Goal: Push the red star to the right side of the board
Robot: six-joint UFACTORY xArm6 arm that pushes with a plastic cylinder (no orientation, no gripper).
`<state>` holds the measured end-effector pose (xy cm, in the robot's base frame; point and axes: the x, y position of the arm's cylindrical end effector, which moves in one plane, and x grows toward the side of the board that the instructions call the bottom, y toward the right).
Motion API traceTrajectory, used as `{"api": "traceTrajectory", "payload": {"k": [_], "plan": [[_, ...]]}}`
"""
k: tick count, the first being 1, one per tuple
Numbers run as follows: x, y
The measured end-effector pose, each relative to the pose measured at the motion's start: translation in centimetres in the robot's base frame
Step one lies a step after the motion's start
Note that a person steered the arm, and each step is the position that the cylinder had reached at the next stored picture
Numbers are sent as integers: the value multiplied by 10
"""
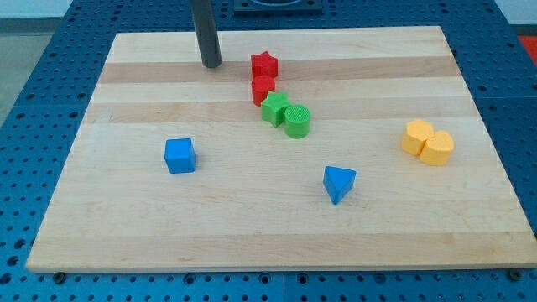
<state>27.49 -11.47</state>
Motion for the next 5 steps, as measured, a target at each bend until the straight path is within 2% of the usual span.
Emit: {"api": "traceTrajectory", "payload": {"k": [1, 3, 5], "plan": [[0, 15], [0, 87], [-35, 176]]}}
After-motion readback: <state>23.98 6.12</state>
